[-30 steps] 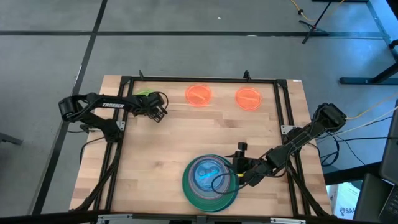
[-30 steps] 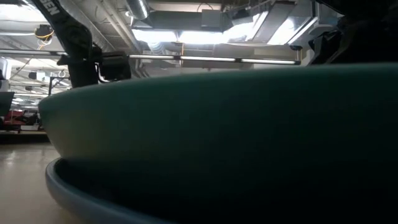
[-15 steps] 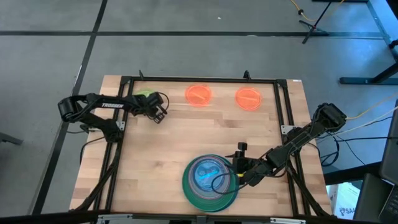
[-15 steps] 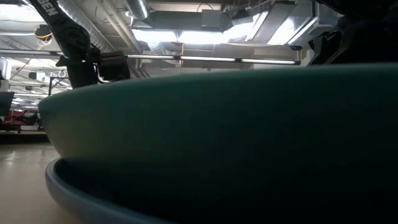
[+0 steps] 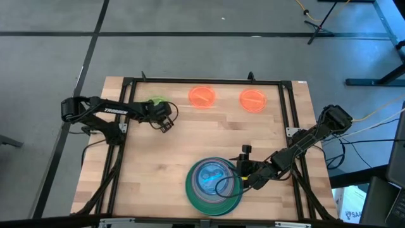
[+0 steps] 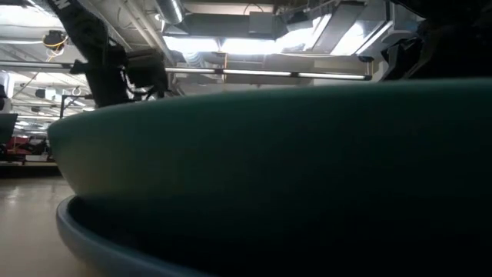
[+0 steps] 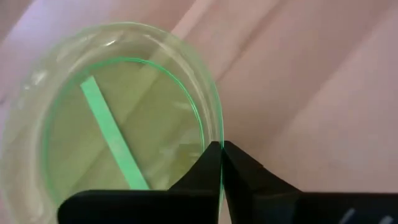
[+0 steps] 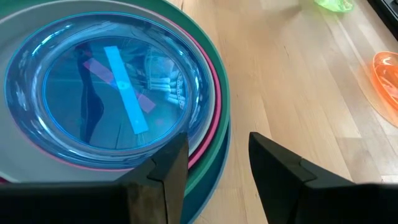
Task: Stack plastic plates
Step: Stack the light green plate on top of the light blue plate
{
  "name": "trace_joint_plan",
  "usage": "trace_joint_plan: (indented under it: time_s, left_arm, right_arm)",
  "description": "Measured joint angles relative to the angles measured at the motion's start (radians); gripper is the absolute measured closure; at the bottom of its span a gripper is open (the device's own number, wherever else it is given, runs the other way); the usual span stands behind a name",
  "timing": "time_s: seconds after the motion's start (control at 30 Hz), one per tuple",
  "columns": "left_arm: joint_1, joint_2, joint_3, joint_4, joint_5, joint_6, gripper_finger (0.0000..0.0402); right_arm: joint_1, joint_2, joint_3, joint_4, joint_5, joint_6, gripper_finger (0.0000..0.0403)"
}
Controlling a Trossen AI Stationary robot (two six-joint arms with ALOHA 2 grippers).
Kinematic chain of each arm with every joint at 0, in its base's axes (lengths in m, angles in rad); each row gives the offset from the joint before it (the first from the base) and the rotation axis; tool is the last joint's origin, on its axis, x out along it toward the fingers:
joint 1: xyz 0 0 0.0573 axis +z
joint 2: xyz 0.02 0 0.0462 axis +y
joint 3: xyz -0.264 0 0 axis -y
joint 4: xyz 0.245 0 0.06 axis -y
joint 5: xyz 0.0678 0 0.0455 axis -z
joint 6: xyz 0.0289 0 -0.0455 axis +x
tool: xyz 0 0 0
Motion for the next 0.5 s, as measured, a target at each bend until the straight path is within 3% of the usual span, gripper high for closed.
trace_joint_plan:
  time_s: [0.5]
  left_arm:
    - [-0.422,-0.001,0.284,0.001,-0.009,0.0,0.0399]
  right_arm:
    - [0.0,0.0,0.0,0.0,0.0,-0.001,0.0242]
